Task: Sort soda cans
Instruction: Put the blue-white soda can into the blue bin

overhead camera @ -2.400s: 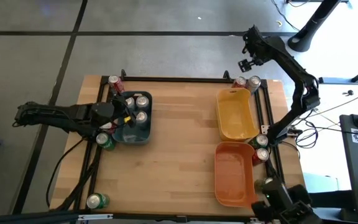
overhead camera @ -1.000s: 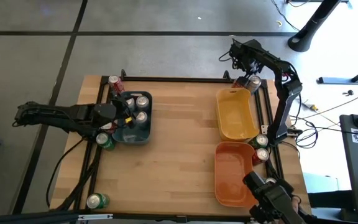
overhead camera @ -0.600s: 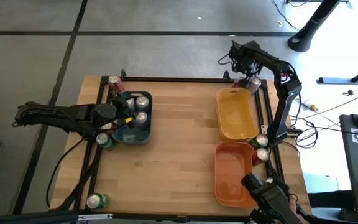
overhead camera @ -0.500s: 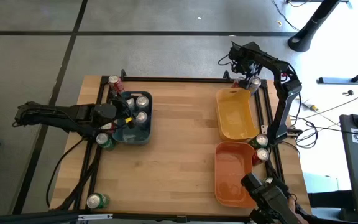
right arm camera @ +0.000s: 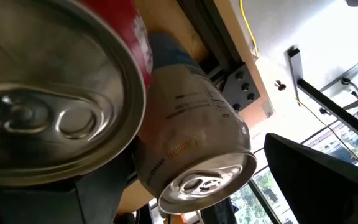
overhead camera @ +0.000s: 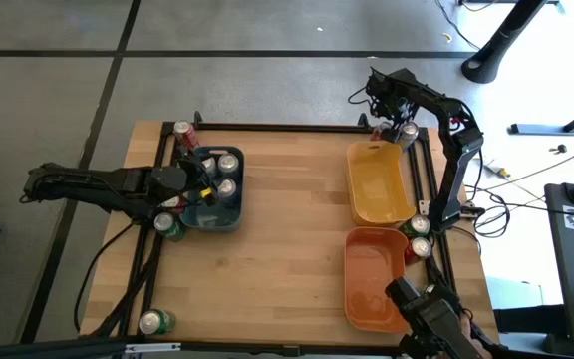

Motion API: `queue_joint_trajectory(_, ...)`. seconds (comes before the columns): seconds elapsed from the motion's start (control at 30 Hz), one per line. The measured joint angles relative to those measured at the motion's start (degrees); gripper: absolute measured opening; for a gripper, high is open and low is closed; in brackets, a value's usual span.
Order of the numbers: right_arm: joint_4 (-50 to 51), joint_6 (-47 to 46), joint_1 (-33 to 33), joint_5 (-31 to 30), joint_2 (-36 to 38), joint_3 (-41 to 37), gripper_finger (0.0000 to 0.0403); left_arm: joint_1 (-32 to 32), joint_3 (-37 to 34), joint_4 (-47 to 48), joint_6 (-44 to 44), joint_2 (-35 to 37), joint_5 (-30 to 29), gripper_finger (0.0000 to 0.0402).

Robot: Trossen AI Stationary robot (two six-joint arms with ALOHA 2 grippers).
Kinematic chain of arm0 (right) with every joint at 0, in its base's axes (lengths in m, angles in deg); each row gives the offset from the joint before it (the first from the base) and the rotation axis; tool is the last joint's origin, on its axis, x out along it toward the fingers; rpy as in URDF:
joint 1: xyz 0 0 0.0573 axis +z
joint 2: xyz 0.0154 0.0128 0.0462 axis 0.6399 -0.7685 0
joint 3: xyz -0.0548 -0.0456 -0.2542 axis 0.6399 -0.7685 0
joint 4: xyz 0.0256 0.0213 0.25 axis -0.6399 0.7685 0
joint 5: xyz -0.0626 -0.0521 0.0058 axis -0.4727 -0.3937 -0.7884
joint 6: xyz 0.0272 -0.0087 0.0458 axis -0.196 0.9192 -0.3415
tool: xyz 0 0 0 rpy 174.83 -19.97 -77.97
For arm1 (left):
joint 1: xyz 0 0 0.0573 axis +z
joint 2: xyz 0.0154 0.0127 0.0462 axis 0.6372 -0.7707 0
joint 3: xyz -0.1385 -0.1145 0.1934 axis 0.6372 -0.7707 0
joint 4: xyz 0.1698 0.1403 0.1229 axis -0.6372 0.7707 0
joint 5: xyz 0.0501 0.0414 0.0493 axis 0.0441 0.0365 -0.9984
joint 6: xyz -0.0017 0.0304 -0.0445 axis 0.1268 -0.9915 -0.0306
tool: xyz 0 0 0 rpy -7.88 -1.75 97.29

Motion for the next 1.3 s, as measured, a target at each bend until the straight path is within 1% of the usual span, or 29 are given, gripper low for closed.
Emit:
queue_joint_trajectory(0.13, 0.0, 0.4, 0.1, -0.4, 0.0, 0.0, 0.0322, 0.0, 0.0, 0.5, 0.0, 0.0, 0.0, 0.0363)
queue_joint_trajectory(0.33, 0.0, 1.0, 0.9, -2.2, 0.0, 0.0, 0.0255, 0.0, 0.0, 1.2, 0.0, 0.0, 0.0, 0.0363)
queue_joint_trajectory(0.47, 0.5, 1.2, 0.9, -2.2, 0.0, 0.1, 0.0215, 0.0, 0.0, 1.2, 0.0, 0.0, 0.0, 0.0363)
queue_joint_trajectory(0.6, 0.2, 1.2, 0.9, -2.2, 0.0, 0.1, 0.0195, 0.0, 0.0, 1.2, 0.0, 0.0, 0.0, 0.0363)
queue_joint_trajectory(0.73, -0.1, 1.2, 0.9, -2.1, 0.0, 0.0, 0.0199, 0.0, 0.0, 1.1, 0.0, 0.0, 0.0, 0.0363)
queue_joint_trajectory(0.93, -0.2, 0.9, 0.8, -1.2, 0.0, 0.0, 0.0219, 0.0, 0.0, 1.1, 0.0, 0.0, 0.0, 0.0363)
queue_joint_trajectory(1.1, -0.6, -1.2, 1.2, -0.5, 0.0, -0.1, 0.0263, 0.0, 0.0, 1.1, 0.0, 0.0, 0.0, 0.0363)
queue_joint_trajectory(1.2, 0.2, -1.9, 1.6, -4.6, -0.1, -0.1, 0.0293, 0.0, 0.0, 1.1, 0.0, 0.0, 0.0, 0.0363)
queue_joint_trajectory(1.3, 2.4, -1.8, 1.9, -5.3, -0.1, 0.0, 0.0316, 0.0, 0.0, 1.1, -0.2, 0.0, 0.0, 0.0363)
